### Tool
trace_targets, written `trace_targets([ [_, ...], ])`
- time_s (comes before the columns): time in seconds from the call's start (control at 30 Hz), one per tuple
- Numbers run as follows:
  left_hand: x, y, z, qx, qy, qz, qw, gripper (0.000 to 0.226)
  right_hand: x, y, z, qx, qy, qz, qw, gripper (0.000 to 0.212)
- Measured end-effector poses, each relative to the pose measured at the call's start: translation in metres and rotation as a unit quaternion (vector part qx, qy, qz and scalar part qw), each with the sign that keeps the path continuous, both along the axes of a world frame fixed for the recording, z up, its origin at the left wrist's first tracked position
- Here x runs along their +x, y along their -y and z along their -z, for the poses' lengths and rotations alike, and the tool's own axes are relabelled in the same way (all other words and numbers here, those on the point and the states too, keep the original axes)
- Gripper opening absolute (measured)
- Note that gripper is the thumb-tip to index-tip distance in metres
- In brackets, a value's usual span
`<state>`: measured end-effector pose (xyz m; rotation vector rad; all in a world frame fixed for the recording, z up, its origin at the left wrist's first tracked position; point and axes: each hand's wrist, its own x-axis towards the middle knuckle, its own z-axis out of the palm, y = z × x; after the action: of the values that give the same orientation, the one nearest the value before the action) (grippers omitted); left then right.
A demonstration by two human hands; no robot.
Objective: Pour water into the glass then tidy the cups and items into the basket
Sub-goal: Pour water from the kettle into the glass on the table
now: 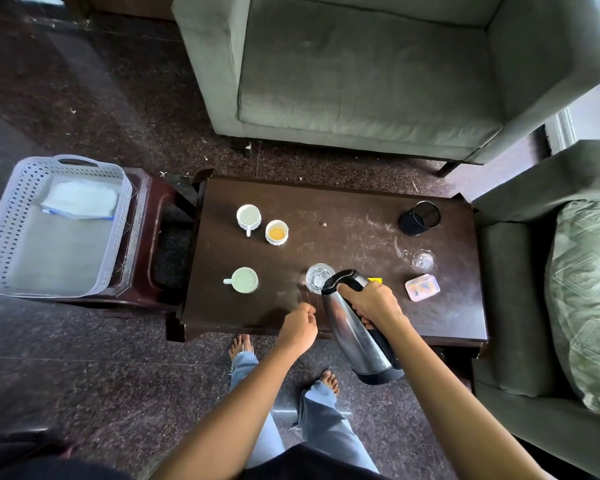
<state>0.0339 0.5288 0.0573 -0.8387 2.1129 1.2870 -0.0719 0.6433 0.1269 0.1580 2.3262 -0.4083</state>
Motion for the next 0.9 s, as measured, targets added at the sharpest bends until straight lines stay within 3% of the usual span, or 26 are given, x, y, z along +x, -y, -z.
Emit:
trace_targets([
  [0.5,0.0026,-0.0014,0.0032,0.000,0.006,0.002,1.000,0.032,0.0014,-0.0019,-0.0006,-0.003,-0.014,-0.019,1.000,0.038],
  [0.9,0.0043,-0.0007,0.0072,0.000,0.000,0.002,1.000,0.032,0.0018,-0.0023,0.0058,0.014,-0.016,-0.023,1.000,0.054],
])
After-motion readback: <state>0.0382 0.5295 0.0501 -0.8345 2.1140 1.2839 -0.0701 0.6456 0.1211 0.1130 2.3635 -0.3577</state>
